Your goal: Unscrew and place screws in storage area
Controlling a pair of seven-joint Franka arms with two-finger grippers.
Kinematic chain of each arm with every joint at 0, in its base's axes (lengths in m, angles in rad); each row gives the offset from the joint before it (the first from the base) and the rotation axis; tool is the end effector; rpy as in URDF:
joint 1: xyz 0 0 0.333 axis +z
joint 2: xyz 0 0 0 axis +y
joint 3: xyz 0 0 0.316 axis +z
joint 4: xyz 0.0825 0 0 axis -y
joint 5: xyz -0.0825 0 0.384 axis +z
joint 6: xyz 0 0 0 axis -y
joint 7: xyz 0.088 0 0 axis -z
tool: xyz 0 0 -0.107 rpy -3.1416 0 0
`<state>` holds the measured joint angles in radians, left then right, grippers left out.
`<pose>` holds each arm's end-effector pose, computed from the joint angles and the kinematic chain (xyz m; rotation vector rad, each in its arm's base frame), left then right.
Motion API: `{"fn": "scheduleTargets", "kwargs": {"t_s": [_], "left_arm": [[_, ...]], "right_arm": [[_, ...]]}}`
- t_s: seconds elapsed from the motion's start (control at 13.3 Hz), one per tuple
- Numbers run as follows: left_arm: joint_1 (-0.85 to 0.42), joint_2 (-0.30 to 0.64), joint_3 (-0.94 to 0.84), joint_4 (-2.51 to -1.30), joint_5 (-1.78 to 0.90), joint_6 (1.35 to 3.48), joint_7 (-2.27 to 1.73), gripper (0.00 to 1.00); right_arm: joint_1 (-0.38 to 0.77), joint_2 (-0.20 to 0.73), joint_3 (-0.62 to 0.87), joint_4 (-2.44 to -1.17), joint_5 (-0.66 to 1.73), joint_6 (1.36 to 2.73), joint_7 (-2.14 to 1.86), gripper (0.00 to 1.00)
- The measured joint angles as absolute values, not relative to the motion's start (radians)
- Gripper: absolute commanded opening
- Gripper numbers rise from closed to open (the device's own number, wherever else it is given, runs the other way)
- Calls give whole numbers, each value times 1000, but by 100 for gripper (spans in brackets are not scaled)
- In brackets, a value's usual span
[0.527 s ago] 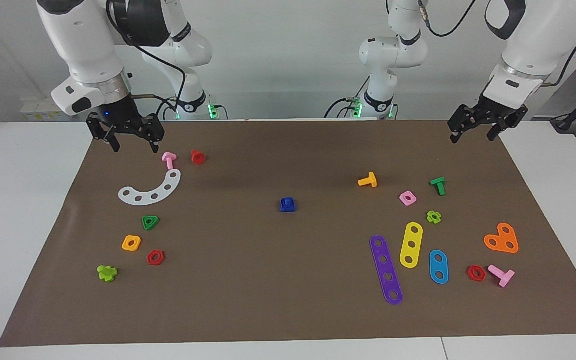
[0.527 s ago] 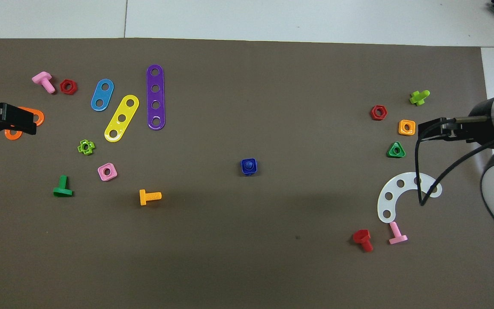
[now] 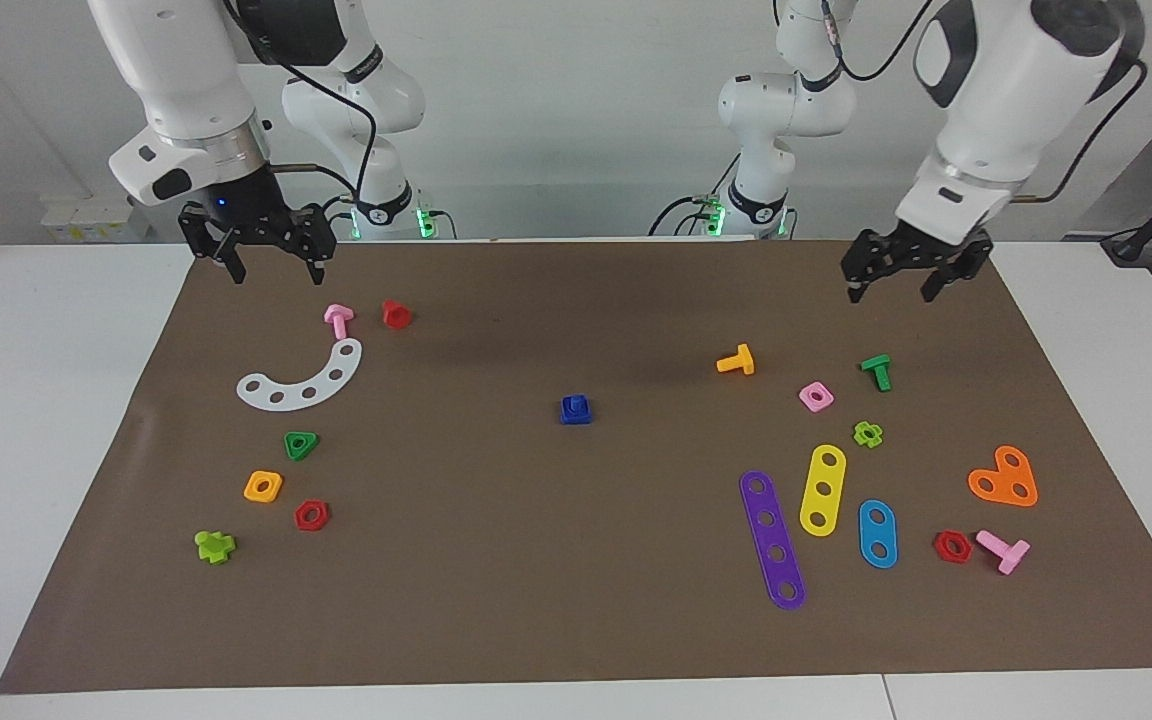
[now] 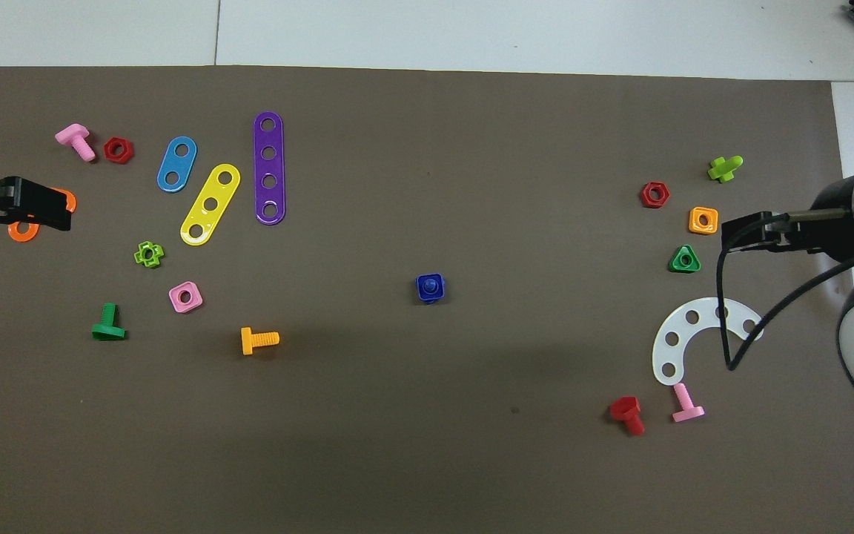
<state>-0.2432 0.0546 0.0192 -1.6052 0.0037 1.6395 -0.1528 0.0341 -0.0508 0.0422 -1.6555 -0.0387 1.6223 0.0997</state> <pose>0.5609 -0.1277 0.5833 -3.1310 0.1120 0.0298 0.5415 0.0380 0.6168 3.1021 -0.0338 0.0327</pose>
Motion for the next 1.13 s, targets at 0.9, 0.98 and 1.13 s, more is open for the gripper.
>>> {"fn": "scheduleTargets", "kwargs": {"t_s": [0.9, 0.98, 1.13], "left_arm": [[-679, 456, 12, -1674, -53, 2208, -662, 90], [-686, 467, 12, -1676, -53, 2223, -663, 88], [-701, 476, 13, -1685, -53, 2254, -666, 82]], "right_arm": [[34, -58, 43, -1672, -7, 1597, 99, 98], [34, -59, 43, -1672, -7, 1597, 99, 98], [34, -59, 43, -1673, -7, 1597, 99, 98]]}}
